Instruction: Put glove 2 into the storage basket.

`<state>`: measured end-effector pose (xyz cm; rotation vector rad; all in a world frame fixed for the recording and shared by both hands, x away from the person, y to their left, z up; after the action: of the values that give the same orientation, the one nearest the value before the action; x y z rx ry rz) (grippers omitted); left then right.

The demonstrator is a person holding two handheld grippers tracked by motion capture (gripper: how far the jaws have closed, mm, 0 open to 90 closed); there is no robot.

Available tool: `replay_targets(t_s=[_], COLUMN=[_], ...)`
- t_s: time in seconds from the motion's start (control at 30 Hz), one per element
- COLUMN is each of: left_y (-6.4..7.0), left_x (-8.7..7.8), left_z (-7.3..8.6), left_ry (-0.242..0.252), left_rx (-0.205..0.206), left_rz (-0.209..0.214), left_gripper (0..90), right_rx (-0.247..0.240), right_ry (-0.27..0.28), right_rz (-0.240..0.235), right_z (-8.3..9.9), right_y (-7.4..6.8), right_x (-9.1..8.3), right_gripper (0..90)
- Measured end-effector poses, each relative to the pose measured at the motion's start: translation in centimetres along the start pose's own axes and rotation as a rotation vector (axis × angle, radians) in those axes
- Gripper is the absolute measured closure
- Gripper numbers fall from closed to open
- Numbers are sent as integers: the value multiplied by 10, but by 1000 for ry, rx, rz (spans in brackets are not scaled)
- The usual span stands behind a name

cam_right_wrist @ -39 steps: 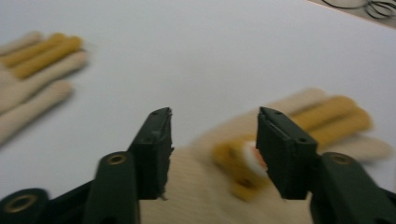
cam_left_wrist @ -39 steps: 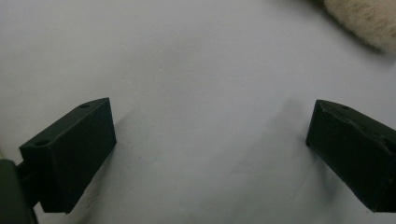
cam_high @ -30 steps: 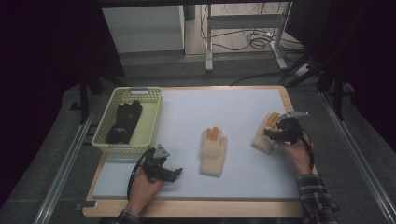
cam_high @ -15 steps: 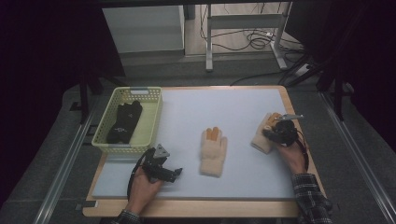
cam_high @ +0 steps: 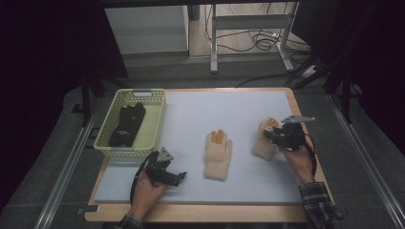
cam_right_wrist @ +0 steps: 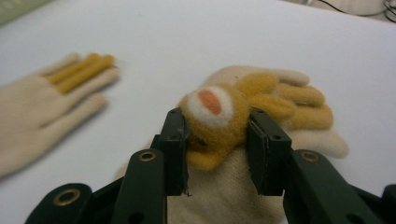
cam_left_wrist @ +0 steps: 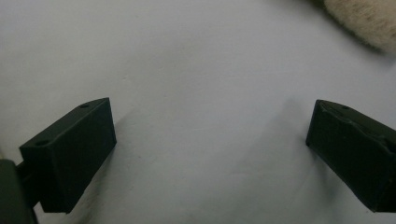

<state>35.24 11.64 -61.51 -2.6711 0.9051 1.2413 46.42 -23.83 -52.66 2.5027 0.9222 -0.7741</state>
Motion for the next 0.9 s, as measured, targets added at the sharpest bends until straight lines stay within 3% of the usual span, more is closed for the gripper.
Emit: replay_targets(t_s=[0.23, 0.53, 0.77, 0.9], left_y=[0, 0, 0, 0], left_x=[0, 0, 0, 0], left_z=[0, 0, 0, 0], left_ry=[0, 2, 2, 2], left_rx=[0, 0, 1, 1], left_rz=[0, -1, -1, -1], left_gripper=[14, 14, 14, 15], right_rx=[-43, -130, -162, -180], right_ry=[56, 89, 103, 87], right_rz=[-85, -204, -311, -345], right_z=[-28, -59, -76, -76], right_y=[-39, -100, -146, -165], right_x=[-10, -12, 0, 14], right_gripper=[613, 611, 610, 609])
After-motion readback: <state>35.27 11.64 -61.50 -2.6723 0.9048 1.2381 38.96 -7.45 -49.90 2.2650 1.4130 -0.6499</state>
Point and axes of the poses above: each handheld gripper's, and its own axes: x roughly forward along the jaws, z roughly out of its underside, y roughly to its right, the point moved 9 cm from there along x, roughly forward along the jaws, and after that the axes turned 12 degrees about -x, right-handed, at the moved point
